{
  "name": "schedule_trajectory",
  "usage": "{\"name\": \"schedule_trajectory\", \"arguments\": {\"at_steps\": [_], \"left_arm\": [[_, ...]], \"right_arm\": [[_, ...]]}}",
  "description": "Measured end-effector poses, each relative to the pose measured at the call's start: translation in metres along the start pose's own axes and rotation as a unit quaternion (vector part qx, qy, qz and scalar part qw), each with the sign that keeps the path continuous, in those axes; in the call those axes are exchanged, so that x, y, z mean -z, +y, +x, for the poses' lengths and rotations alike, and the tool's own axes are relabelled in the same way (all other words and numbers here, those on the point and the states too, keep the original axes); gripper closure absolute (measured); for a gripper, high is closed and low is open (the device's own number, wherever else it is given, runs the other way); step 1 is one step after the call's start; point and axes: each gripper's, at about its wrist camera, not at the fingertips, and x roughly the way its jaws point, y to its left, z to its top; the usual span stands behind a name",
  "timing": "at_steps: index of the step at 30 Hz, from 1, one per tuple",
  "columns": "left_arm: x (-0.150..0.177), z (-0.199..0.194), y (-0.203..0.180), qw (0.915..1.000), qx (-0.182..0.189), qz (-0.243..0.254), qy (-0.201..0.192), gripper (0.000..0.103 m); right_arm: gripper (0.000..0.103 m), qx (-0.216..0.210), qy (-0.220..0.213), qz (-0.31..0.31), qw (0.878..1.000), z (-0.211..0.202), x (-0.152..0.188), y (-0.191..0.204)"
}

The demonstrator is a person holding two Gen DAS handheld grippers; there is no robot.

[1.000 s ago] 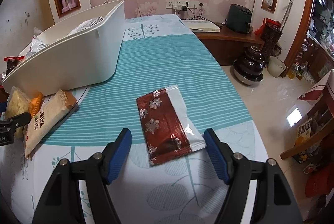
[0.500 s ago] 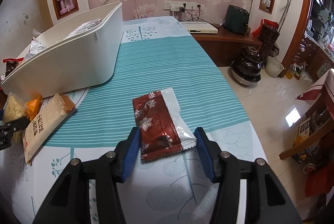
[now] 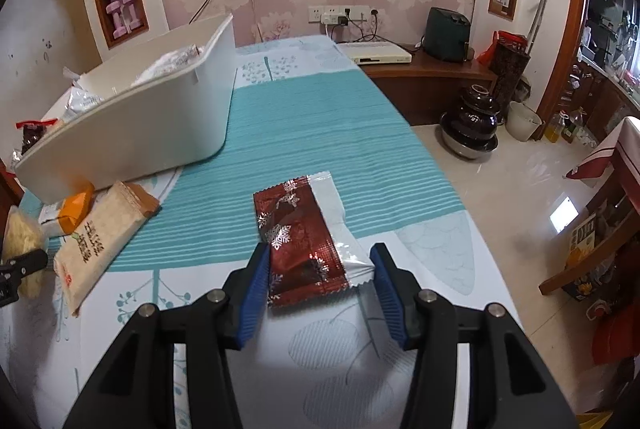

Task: Organize snacks
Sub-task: 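Carry both snacks over the white bin and open both grippers to drop them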

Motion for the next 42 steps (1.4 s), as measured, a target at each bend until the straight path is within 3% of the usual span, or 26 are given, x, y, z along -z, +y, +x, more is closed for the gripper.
{"name": "schedule_trajectory", "arguments": {"at_steps": [12,20,29,35,39,42], "left_arm": [[-0.004,-0.052,0.013,0.9995,0.019,-0.025,-0.008,0.044],[-0.032,-0.066,0.023,0.9977,0.031,-0.056,-0.023,0.044],[-0.070,-0.074,0.021,0.9939,0.051,-0.071,-0.067,0.044],[-0.107,-0.072,0.023,0.9875,0.072,-0.083,-0.113,0.044],[-0.123,-0.060,0.024,0.9777,0.099,-0.096,-0.159,0.044],[-0.129,-0.039,0.024,0.9710,0.133,-0.109,-0.166,0.044]], "right_arm": [[0.053,-0.007,-0.050,-0.019,0.999,-0.041,-0.016,0.008],[0.053,-0.025,-0.084,-0.032,0.996,-0.057,-0.035,0.019],[0.053,-0.048,-0.120,-0.048,0.990,-0.057,-0.067,0.040],[0.053,-0.058,-0.132,-0.064,0.988,-0.045,-0.087,0.061],[0.052,-0.060,-0.141,-0.071,0.986,-0.034,-0.096,0.071],[0.052,-0.060,-0.147,-0.070,0.985,-0.022,-0.099,0.076]]}}
